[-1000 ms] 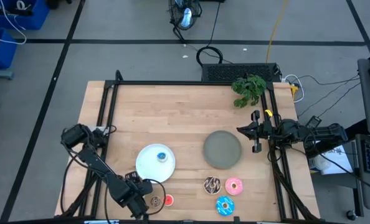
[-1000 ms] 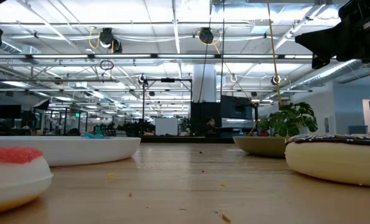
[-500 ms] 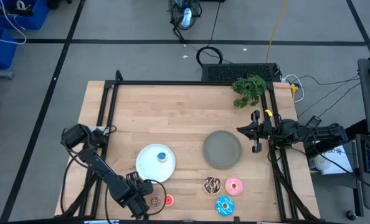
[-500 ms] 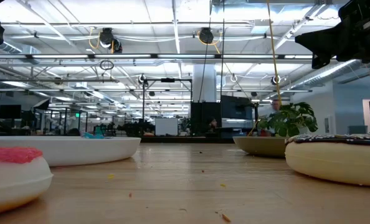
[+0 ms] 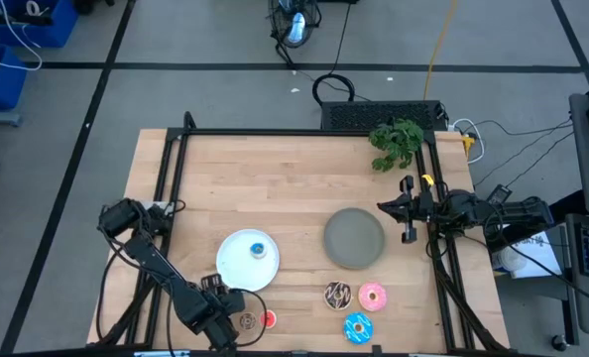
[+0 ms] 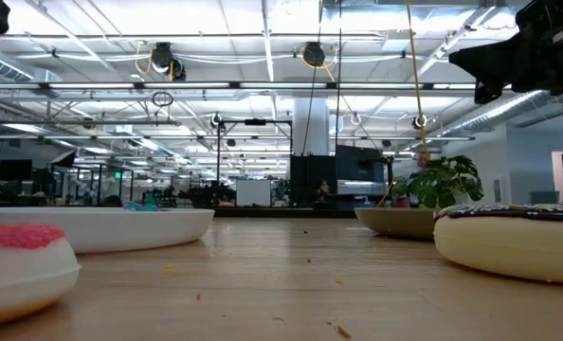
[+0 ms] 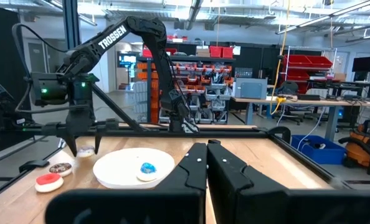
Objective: Pick & Place donuts
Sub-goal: Put the small white donut on the white plate
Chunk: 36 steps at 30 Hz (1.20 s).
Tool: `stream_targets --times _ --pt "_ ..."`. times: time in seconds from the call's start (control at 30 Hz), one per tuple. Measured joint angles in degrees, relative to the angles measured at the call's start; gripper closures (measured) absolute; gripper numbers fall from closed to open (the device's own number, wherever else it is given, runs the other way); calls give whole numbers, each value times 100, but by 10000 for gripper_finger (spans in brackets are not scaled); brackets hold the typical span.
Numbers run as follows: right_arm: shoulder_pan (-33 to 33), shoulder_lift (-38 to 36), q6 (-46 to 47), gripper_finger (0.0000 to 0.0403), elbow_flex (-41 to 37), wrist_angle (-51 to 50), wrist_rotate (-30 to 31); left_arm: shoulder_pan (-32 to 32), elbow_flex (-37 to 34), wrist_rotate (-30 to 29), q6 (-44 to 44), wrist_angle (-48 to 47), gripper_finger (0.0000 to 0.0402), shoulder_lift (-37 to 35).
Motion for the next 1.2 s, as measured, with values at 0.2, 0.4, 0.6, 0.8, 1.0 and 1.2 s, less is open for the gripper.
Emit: stream_targets --times 0.2,0.4,0.6,0.8,1.0,1.2 --pt "1 0 -46 403 0 17 2 148 495 -47 405 -659 164 -4" --pt "-1 1 -48 403 0 19 2 478 1324 -289 1133 -1916 184 -11" --pt "-1 1 -48 403 0 37 2 977 2047 -451 2067 -2749 190 -81" --pt "-1 1 -48 403 0 37 2 1511 1944 -721 2717 -2558 190 -781" --pt "1 1 -48 403 0 34 2 1830 1376 -963 2881 -2083 190 -1730" --pt "-1 1 -48 403 0 32 0 2185 -55 -673 2356 -1664 190 -2482"
